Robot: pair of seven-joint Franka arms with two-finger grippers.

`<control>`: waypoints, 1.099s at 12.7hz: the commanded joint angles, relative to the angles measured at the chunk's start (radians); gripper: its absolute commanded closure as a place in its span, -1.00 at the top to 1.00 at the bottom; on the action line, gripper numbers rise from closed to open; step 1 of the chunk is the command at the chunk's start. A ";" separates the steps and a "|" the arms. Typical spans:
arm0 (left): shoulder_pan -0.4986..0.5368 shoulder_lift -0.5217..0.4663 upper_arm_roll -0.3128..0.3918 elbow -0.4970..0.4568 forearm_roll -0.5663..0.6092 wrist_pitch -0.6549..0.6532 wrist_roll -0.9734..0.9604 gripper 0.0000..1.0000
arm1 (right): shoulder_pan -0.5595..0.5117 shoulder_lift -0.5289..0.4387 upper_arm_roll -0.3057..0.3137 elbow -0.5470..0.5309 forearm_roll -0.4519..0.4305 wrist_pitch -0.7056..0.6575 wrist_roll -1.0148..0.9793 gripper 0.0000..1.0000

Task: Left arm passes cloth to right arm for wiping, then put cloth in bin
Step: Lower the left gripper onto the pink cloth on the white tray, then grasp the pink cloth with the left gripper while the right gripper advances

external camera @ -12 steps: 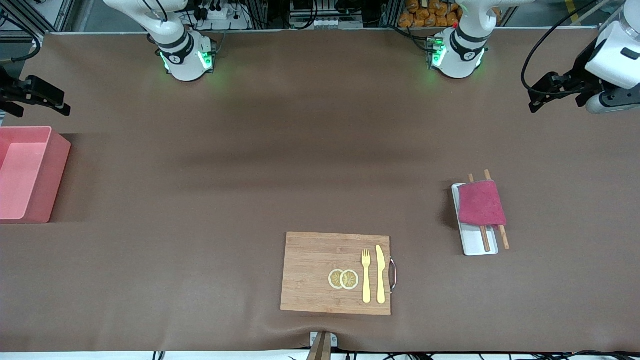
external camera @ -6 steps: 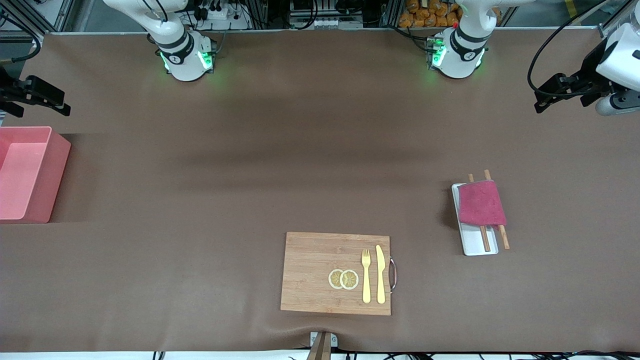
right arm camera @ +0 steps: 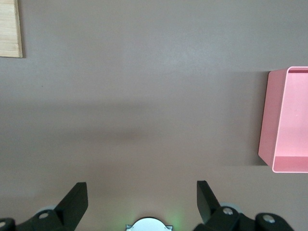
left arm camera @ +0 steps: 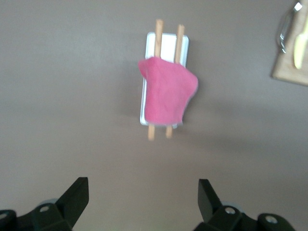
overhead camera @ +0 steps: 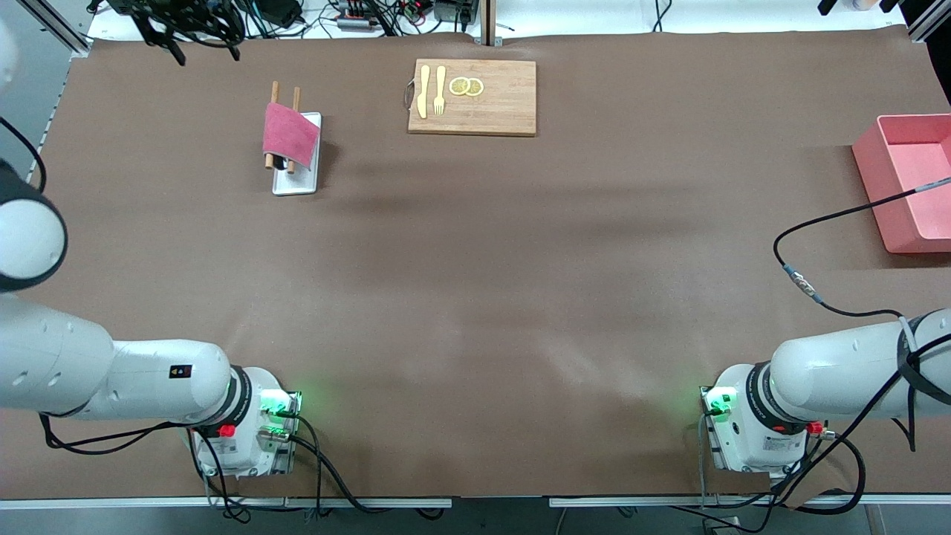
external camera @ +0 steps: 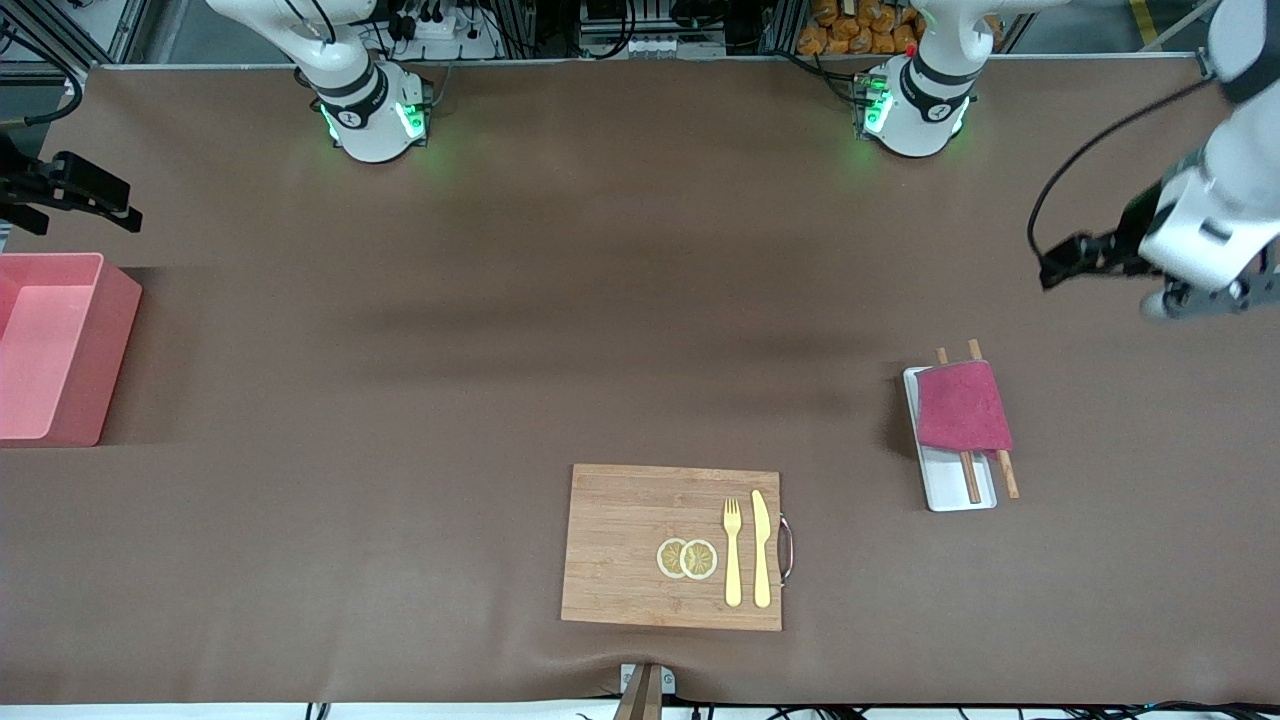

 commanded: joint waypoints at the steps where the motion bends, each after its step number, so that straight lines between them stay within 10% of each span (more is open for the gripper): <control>1: 0.031 0.047 -0.005 -0.095 -0.005 0.144 -0.009 1.00 | 0.015 0.001 -0.003 0.002 0.010 -0.002 0.015 1.00; 14: 0.031 0.299 -0.005 -0.159 0.003 0.479 -0.012 0.26 | 0.103 0.142 -0.003 0.008 0.103 0.060 0.013 1.00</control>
